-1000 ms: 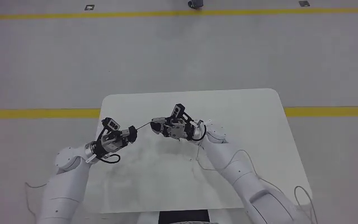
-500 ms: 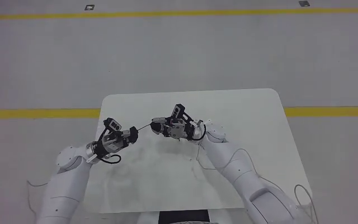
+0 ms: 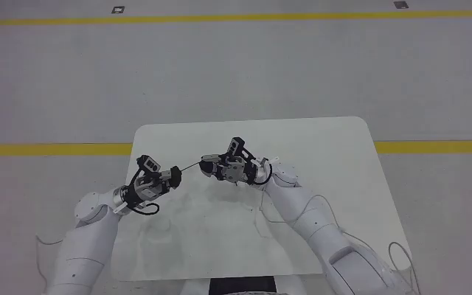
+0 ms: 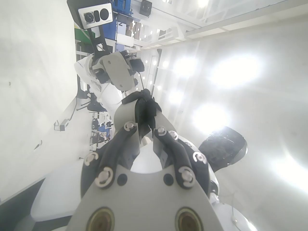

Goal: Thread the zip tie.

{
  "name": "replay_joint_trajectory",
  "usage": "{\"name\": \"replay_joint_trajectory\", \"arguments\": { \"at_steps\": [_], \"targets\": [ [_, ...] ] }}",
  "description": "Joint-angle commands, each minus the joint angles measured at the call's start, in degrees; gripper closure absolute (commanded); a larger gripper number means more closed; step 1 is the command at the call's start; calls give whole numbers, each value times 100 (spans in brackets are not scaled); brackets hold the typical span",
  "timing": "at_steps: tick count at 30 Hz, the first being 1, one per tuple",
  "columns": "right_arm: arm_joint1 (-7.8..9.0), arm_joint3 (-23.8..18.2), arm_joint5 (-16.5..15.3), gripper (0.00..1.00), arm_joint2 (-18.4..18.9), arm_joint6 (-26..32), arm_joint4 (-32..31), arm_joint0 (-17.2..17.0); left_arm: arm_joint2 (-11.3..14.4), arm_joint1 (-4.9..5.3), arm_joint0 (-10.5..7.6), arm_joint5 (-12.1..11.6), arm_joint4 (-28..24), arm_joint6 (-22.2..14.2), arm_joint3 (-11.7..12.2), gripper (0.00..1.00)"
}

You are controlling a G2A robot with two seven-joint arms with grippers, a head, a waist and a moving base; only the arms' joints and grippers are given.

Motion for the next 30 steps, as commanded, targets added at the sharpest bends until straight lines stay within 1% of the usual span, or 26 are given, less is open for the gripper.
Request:
{"name": "replay_joint_trajectory", "arguments": {
  "at_steps": [1, 2, 3, 5, 10, 13, 14, 15, 16, 21, 26, 27, 28, 30],
  "targets": [
    [3, 1, -1, 91, -7, 0, 2, 2, 21, 8, -12, -6, -14, -1, 16, 100],
    [4, 2, -3, 93, -9, -1, 4, 2, 31, 12, -16, -8, -20, -3, 23, 100],
    [5, 2, -4, 97, -12, -1, 7, 2, 41, 16, -21, -11, -24, -4, 30, 100],
    [8, 1, -4, 100, -21, -2, 9, 2, 60, 25, -31, -19, -32, -9, 47, 100],
    [15, -2, -18, 100, -38, -19, 1, 6, 86, 48, -45, -53, -54, 1, 84, 100],
    [24, -5, -75, 100, -46, -87, -60, 11, 76, 57, -40, -158, -65, 131, 97, 100],
    [29, -3, -115, 100, -40, -143, -84, 9, 87, 58, -33, -183, -77, 201, 90, 61],
    [33, -2, -152, 100, -30, -207, -98, 5, 93, 59, -28, -204, -79, 252, 82, 5],
    [37, -5, -189, 100, -23, -275, -114, 1, 102, 56, -19, -226, -124, 300, 69, 0],
    [52, -72, -368, 100, 37, -594, -119, -56, 183, 49, 30, -325, -247, 407, -6, 0],
    [68, -152, -462, 100, 67, -743, -136, -108, 247, 53, 48, -411, -247, 491, -39, 0],
    [72, -162, -477, 100, 70, -758, -149, -115, 244, 56, 49, -450, -233, 521, -44, 0],
    [80, -177, -521, 100, 80, -786, -183, -116, 233, 59, 50, -540, -199, 602, -56, 0],
    [95, -205, -591, 100, 99, -804, -236, -124, 210, 60, 54, -777, -120, 777, -85, 0]
  ]
}}
